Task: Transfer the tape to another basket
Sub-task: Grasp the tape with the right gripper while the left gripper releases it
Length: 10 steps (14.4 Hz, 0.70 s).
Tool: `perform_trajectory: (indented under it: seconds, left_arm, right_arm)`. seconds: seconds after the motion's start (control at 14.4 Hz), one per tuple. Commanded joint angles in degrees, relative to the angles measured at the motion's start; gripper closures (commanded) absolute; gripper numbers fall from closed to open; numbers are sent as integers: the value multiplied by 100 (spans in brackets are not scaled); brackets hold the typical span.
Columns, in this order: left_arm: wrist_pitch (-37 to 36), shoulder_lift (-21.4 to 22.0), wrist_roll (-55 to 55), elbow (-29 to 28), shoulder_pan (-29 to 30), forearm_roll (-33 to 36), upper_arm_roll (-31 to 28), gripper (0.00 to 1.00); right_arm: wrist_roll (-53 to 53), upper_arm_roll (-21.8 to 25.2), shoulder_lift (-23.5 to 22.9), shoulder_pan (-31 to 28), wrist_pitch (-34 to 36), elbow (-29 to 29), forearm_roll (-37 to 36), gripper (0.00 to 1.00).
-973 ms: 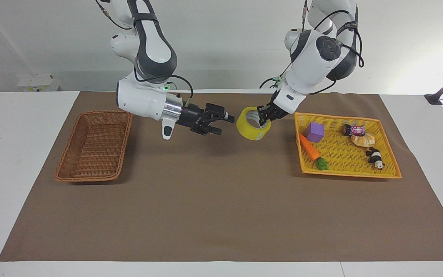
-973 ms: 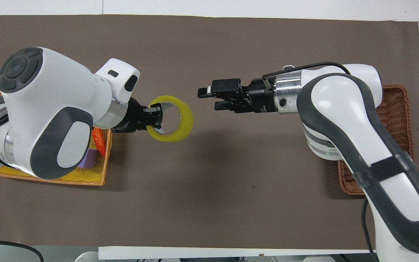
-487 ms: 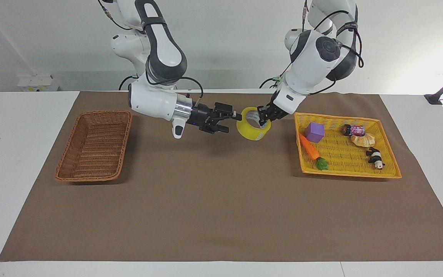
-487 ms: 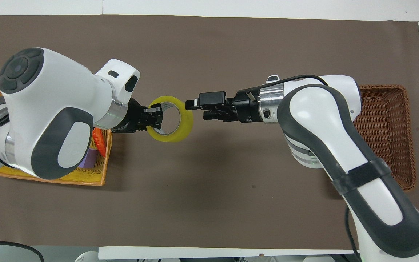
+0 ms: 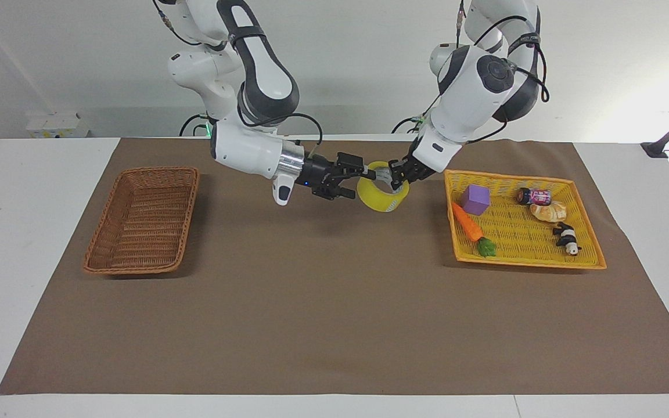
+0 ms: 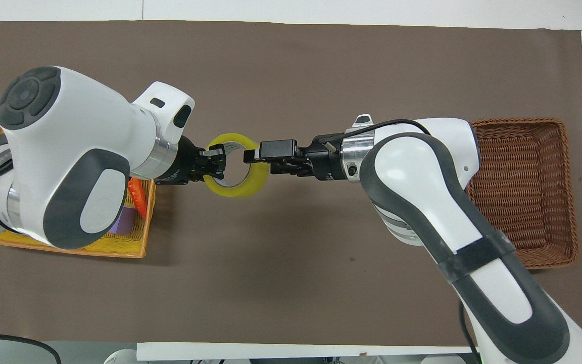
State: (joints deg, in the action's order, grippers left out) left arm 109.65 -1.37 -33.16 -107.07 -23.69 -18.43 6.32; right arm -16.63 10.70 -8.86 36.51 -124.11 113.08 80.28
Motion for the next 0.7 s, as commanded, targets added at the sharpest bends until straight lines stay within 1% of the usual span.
perform_trajectory:
  seconds: [0.0,0.14,0.21,0.42,0.49,0.56,0.63]
  left_arm:
    - [74,75,29,-68,-48,-20,-35,99]
    - [91,75,29,-68,-48,6,-35,99]
    - [91,75,20,-68,-48,102,-35,99]
    - [56,75,11,-68,-48,129,-35,99]
    - [48,75,11,-68,-48,129,-35,99]
    - [48,75,11,-68,-48,129,-35,99]
    - [48,75,2,-68,-48,129,-35,96]
  right_arm:
    - [-183,11,113,14,-104,153,172,9]
    - [-183,11,113,14,-95,153,172,24]
    - [-183,19,113,14,-95,153,172,36]
    - [-139,11,113,14,-69,135,172,79]
    - [-69,11,113,14,-52,126,172,91]
    - [-16,11,113,14,-43,126,172,99]
    - [19,11,113,14,-51,126,172,100]
